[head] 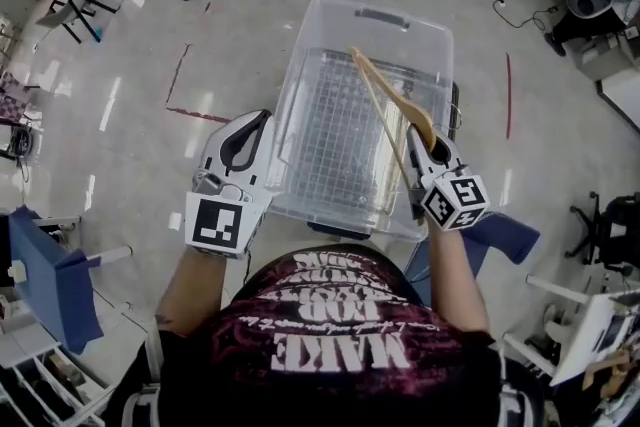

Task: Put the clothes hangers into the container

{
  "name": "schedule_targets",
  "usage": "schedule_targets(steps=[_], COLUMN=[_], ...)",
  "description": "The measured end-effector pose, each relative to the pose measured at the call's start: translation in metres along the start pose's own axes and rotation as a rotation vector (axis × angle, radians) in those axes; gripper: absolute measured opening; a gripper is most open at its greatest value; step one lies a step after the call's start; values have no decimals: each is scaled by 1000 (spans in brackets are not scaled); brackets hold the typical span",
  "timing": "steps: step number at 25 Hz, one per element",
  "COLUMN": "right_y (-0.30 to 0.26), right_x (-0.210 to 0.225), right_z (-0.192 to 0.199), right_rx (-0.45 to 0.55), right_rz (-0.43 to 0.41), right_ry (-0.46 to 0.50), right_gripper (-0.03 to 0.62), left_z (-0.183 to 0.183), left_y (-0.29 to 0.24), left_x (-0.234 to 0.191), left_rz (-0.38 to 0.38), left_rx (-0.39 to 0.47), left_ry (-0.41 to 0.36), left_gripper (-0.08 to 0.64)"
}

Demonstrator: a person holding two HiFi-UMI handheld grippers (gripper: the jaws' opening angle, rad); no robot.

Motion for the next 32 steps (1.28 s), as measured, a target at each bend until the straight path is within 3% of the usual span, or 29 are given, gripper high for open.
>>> schedule_targets(steps=[14,24,32], right_y=[-54,-68,-84], right_x=[41,64,80], right_z=[132,237,283], right_rx=[-295,-529,-517], right_rz=[-13,22,85], right_ry=[-121,-324,-503], right_gripper=[58,58,70], left_z=[13,21,29], left_y=[-11,1,5], left_x=[8,13,13], left_rz=[-25,-49,-46], left_rx=[-72,-137,-175], left_ry=[-9,-20,-38], left_gripper=[6,6,6])
Point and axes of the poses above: the fingertips, and each gripper's own axes: y backward along the fingers, x to its right, z out of its underside, the point moved 8 cm from there along y, backward along the fingers, and after that the axes turned 11 degrees about x, right-handed, at the moved point
